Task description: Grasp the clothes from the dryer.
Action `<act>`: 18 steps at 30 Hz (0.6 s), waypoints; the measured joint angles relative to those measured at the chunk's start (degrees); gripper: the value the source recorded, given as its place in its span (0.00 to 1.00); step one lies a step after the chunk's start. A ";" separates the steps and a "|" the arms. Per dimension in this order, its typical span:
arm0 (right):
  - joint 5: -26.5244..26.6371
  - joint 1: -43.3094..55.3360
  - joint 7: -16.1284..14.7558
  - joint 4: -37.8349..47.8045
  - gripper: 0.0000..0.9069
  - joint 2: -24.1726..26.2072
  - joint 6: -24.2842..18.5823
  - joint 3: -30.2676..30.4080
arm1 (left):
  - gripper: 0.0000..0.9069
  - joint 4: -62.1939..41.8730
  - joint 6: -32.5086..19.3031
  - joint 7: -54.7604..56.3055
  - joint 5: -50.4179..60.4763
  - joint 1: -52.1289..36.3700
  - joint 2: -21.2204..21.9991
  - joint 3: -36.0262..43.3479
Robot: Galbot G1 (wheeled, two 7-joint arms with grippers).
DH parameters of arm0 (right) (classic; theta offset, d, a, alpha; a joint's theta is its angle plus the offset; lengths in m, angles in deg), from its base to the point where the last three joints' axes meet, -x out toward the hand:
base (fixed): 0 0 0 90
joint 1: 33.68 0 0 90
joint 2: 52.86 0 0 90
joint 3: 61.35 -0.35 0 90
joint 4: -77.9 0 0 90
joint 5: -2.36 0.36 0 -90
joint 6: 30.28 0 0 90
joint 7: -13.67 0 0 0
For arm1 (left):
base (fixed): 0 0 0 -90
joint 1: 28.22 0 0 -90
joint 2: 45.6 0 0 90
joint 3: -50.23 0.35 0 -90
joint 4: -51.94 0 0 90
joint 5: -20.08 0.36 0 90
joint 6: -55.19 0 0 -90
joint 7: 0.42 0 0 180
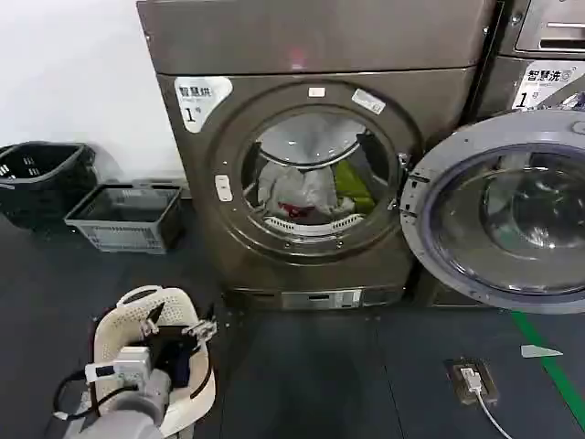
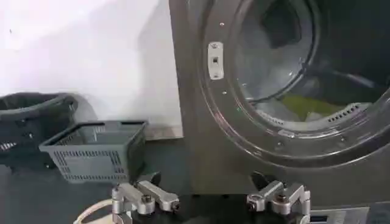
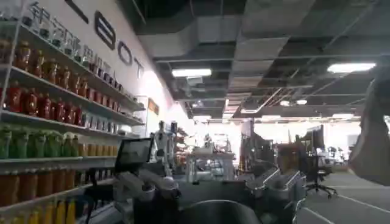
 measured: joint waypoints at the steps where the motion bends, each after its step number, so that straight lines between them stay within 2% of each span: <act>1: 0.11 -0.05 0.03 0.03 1.00 0.00 -0.16 0.15 | 1.00 0.07 0.00 -0.01 -0.02 0.02 -0.01 0.00; 10: 0.09 -0.17 0.13 1.30 1.00 -0.41 -4.32 0.98 | 1.00 0.10 0.00 -0.05 -0.04 -0.10 0.00 0.02; 18: 1.21 -0.09 0.39 1.45 1.00 -0.47 -5.51 1.19 | 1.00 0.11 0.00 -0.05 -0.05 0.15 -0.01 0.01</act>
